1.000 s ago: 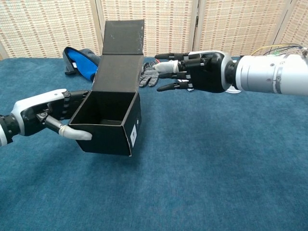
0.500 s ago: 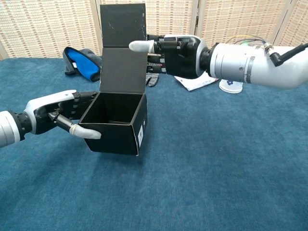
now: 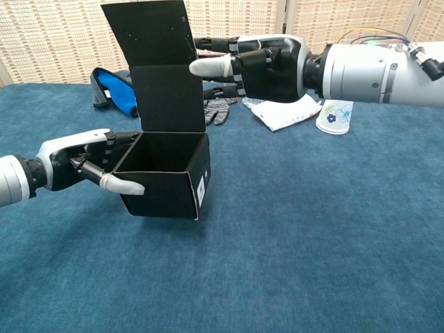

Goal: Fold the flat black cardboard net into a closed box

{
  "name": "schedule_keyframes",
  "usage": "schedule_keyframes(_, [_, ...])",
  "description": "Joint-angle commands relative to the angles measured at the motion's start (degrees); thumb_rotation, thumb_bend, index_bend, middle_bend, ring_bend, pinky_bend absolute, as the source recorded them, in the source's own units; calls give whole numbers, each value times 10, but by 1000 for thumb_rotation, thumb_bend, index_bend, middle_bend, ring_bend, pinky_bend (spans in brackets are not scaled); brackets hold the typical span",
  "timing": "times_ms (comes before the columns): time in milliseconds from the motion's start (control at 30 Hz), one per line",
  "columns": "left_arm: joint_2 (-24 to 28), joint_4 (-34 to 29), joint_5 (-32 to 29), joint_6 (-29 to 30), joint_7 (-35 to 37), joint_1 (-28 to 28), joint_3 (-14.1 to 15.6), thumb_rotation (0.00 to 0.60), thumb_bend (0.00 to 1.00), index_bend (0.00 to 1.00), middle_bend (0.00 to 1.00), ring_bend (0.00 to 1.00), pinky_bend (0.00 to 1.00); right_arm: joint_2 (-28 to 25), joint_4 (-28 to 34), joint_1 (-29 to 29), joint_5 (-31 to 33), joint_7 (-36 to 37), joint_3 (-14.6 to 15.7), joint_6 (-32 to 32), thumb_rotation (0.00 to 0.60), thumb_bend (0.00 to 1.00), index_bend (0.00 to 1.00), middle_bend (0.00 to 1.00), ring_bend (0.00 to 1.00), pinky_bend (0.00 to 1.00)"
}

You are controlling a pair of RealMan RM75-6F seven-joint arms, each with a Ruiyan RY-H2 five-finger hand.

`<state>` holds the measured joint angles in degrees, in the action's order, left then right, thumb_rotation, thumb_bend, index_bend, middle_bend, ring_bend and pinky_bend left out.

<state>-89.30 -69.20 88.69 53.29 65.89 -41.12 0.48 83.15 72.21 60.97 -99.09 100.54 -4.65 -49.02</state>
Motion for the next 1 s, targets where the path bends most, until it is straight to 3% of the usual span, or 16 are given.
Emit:
schedule_keyframes(33, [2, -1, -2, -2, 4, 0, 0, 600, 77, 316, 365, 246, 231, -10, 4, 8, -10, 7, 15, -7, 600, 292, 0, 28, 0, 155])
schedule_keyframes(167, [4, 0, -4, -8, 6, -1, 1, 600, 77, 313, 365, 247, 231, -23, 7, 22, -26, 16, 35, -12, 600, 277, 0, 28, 0, 155])
schedule_keyframes(333, [1, 0, -11, -17, -11, -4, -2, 600, 77, 310, 365, 242, 231, -31, 8, 42, -24, 15, 49, 0, 600, 100, 0, 37, 0, 155])
schedule_keyframes(600, [-6, -3, -32, -32, -59, -5, -12, 600, 77, 305, 365, 240, 231, -34, 30, 74, 2, -38, 47, 45, 600, 96, 0, 76, 26, 155])
schedule_keyframes(1000, [-10, 2, -52, -51, -74, -3, -22, 600, 77, 298, 365, 239, 232, -47, 58, 95, 19, -80, 58, 67, 600, 100, 0, 83, 32, 156])
